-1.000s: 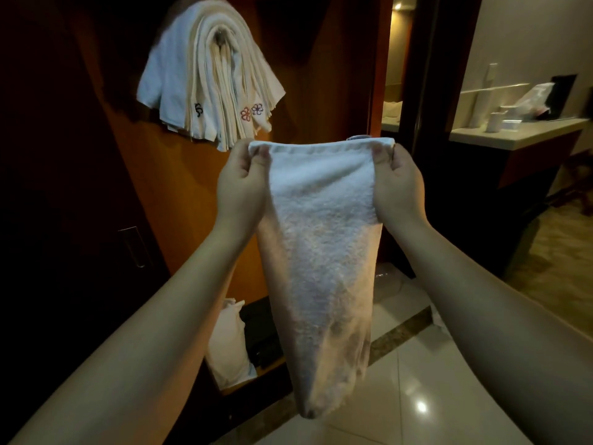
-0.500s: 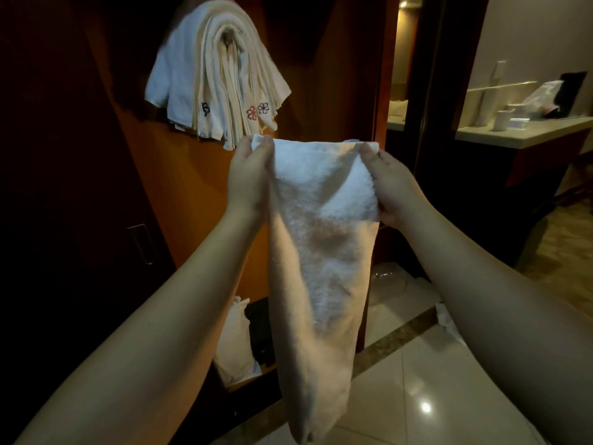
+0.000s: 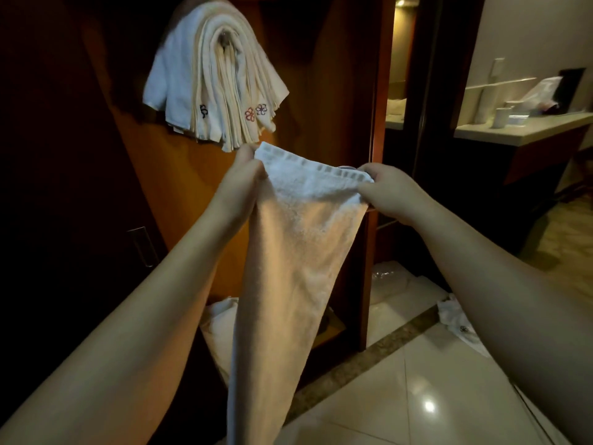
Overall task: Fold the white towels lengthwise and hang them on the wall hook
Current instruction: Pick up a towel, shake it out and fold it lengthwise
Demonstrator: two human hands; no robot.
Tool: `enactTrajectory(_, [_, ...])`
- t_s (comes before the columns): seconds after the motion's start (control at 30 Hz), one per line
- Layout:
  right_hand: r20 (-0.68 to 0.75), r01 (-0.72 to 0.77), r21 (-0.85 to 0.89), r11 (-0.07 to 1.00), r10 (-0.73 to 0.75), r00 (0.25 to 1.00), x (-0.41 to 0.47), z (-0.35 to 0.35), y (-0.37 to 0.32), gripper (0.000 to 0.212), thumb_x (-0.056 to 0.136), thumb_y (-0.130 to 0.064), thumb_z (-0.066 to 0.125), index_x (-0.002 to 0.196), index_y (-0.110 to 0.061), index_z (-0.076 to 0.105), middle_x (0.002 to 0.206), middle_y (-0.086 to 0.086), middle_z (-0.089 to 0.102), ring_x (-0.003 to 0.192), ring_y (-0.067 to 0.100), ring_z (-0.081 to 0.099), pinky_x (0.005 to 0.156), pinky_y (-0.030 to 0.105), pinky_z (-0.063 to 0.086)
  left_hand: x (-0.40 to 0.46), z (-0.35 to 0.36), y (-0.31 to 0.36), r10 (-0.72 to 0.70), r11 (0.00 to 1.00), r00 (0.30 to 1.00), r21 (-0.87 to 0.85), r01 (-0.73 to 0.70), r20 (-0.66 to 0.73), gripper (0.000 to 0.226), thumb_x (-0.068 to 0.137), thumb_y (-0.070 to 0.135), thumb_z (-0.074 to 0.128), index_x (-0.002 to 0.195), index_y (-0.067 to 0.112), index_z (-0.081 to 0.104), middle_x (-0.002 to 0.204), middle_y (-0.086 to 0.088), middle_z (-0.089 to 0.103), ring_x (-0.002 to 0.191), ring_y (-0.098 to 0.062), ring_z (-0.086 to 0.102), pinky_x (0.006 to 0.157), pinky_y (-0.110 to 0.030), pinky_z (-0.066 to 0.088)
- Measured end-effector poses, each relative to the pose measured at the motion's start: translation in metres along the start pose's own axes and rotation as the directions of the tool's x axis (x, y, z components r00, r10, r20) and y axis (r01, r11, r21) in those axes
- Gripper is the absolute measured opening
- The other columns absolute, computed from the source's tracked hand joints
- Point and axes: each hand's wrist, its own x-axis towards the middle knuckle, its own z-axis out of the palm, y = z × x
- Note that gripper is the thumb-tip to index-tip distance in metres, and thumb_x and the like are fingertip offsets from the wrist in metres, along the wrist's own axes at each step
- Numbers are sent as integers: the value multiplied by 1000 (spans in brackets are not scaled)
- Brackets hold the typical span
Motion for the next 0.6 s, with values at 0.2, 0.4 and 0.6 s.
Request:
enactTrajectory(0.2, [40, -114, 468, 876, 108, 993, 7, -3, 2, 17, 90, -27, 59, 98, -26, 74, 98, 1, 75, 89, 20, 73, 61, 26, 56, 8, -28, -7, 5, 1000, 978, 17, -9, 207, 41, 77, -1, 51, 112, 21, 52, 101, -3, 58, 78, -5, 67, 66, -21, 53])
enactTrajectory(0.4, [212, -144, 865, 481, -90, 973, 2, 12, 7, 41, 98, -18, 40, 125, -20, 71, 126, 7, 70, 118, 22, 66, 95, 37, 56, 12, -27, -17, 16, 1000, 990, -12, -14, 139, 37, 80, 6, 59, 114, 21, 63, 108, -5, 70, 97, -16, 70, 75, -25, 56])
enactTrajectory(0.6, [222, -127, 816, 564, -103, 970, -7, 28, 30, 34, 100, -20, 59, 133, -26, 65, 133, 12, 66, 121, 29, 65, 90, 37, 58, 12, -19, -27, -39, 998, 997, -41, 41, 70, 29, 80, 10, 64, 107, 20, 68, 102, -7, 75, 97, -23, 73, 79, -34, 59])
